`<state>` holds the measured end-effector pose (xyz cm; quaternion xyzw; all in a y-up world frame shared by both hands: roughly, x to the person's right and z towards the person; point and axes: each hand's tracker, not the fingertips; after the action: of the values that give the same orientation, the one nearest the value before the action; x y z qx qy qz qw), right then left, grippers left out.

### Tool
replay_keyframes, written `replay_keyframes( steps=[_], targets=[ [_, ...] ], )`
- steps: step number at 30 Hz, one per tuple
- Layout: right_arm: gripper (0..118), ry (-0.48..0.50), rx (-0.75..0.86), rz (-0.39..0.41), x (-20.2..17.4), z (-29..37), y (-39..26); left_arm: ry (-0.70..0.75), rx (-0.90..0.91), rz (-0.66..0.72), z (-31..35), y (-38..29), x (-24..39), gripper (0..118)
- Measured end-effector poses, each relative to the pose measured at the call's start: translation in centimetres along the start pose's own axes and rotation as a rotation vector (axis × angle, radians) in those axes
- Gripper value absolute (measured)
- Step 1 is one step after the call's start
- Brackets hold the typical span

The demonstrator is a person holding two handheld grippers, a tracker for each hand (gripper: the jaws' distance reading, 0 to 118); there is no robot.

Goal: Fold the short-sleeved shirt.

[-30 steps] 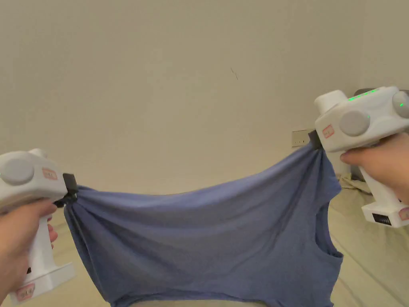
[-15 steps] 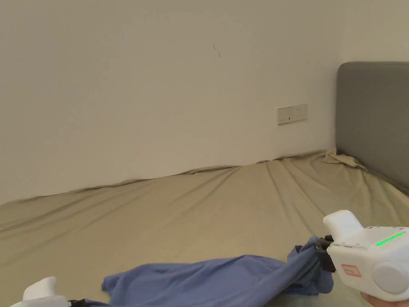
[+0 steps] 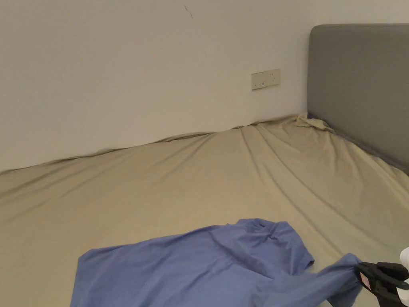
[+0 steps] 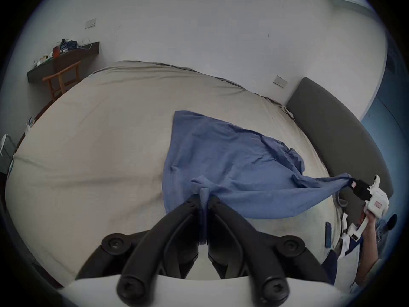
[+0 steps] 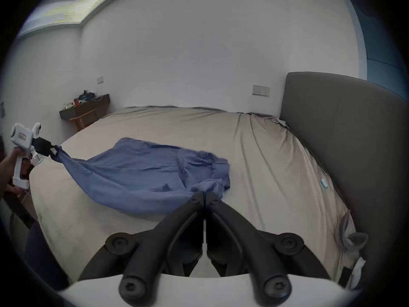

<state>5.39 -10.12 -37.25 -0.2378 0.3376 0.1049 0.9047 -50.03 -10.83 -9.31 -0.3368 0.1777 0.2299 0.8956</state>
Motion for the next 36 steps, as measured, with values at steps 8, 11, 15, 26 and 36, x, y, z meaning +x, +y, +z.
replay_keyframes(
  steps=[8, 11, 15, 26, 36],
  targets=[
    [4, -0.028, -0.214, -0.108, 0.0, 1.3, -6.1, 0.010, -0.125, 0.039, -0.8, -7.1, -1.8, 4],
    [4, -0.027, -0.308, -0.086, -0.5, 0.4, -7.9, 0.048, -0.163, -0.010, -2.1, -8.5, -1.8, 4],
    [4, -0.045, -0.423, -0.069, -0.5, -1.8, -10.0, 0.123, -0.228, 0.007, -4.8, -9.7, -2.8, 4],
    [115, -0.134, -0.356, 0.007, 0.8, 0.4, -5.7, 0.196, -0.009, 0.121, 3.1, -8.8, -0.2, 117],
    [2, 0.109, -0.089, -0.281, -6.9, 5.1, -3.9, 0.147, -0.027, 0.011, 3.6, -13.5, 4.7, 0]
  ],
)
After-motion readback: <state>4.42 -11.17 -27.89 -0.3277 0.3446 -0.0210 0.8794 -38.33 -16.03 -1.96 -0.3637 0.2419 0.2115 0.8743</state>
